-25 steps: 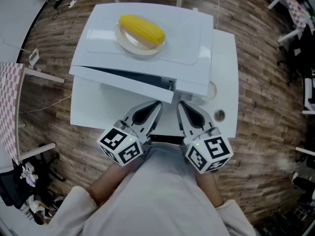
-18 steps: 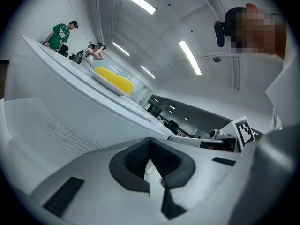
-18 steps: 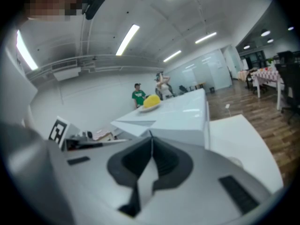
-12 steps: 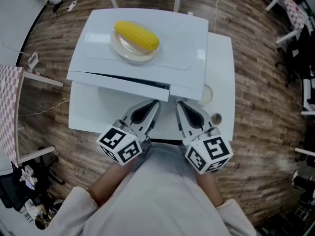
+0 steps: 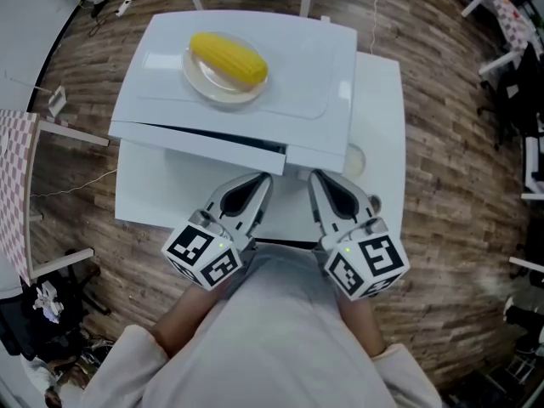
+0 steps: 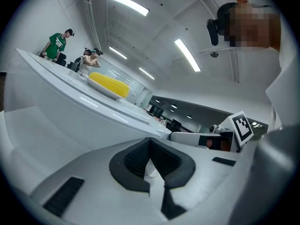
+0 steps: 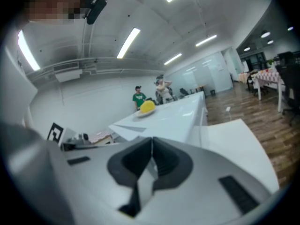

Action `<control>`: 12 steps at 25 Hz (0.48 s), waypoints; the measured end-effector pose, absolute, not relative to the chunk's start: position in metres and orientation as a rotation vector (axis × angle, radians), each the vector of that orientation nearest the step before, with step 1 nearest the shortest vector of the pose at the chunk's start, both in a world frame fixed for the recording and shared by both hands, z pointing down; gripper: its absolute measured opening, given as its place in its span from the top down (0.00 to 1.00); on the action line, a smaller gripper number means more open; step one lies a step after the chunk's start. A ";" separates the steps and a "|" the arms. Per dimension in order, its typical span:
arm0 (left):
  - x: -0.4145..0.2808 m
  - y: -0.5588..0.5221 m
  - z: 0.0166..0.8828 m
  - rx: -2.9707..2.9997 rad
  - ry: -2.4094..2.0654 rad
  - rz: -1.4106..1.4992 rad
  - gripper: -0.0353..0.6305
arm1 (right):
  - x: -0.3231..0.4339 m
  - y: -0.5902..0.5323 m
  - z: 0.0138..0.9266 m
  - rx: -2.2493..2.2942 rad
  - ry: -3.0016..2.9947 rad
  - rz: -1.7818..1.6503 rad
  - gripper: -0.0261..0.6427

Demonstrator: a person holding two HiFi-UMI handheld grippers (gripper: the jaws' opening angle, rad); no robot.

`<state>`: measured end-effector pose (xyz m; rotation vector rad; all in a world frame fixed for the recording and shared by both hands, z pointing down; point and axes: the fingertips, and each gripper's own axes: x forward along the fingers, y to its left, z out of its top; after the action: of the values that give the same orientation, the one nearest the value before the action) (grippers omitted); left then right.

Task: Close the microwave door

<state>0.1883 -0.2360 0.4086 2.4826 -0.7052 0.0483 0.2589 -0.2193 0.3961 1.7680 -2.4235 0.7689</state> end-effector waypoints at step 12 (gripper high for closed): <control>0.196 -0.234 0.405 2.468 -0.698 0.032 0.92 | 0.267 -0.224 0.379 1.793 -2.448 0.748 0.93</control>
<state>0.1956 -0.2342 0.4046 2.4684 -0.6984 0.0321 0.2666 -0.2244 0.3788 1.7929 -2.4483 0.7476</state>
